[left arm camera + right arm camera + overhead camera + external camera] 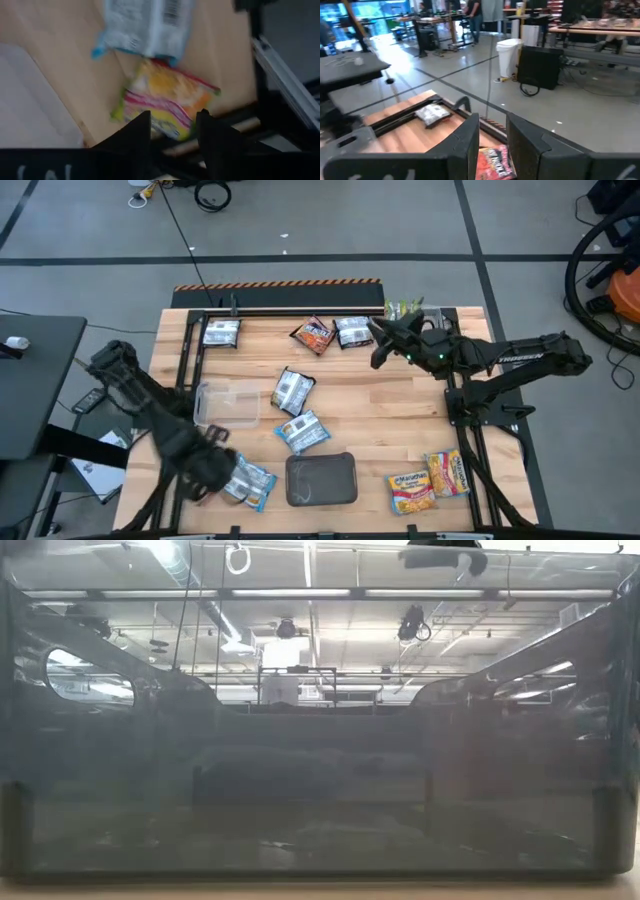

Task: Sort Maruchan noodles
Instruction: Put the green noodle pack into the top transparent bin

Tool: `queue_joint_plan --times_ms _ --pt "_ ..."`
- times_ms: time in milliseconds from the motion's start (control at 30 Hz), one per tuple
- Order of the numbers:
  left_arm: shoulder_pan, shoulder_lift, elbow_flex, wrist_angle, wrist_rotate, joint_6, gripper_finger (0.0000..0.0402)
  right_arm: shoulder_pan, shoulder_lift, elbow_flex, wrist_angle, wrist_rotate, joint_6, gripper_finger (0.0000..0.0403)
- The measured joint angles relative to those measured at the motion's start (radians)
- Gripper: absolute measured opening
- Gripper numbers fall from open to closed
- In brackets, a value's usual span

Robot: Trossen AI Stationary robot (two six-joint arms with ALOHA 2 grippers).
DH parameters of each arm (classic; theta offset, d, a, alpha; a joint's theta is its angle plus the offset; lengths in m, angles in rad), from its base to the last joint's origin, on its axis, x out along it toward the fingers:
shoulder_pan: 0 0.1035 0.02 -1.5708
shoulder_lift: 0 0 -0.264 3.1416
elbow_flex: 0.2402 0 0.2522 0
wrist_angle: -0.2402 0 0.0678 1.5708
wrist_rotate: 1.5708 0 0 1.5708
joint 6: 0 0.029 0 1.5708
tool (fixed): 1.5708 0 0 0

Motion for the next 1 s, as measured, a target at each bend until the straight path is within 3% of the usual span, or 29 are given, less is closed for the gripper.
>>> queue_joint_plan --times_ms 233,467,733,1000 --pt "0.183 0.002 -0.235 0.112 0.075 0.281 0.0163 0.103 0.000 0.000 -0.027 -0.001 0.002 0.0115" --pt "0.260 0.017 -0.368 0.277 0.148 0.446 0.0163 0.138 0.000 0.000 -0.082 -0.001 0.081 0.0147" --pt "0.261 0.060 -0.430 0.346 0.128 0.546 0.0163 0.146 0.002 0.000 -0.115 -0.016 0.101 0.0164" --pt "0.236 0.141 -0.436 0.362 0.268 0.537 0.0159 0.146 0.002 0.000 -0.120 -0.052 0.112 0.0163"
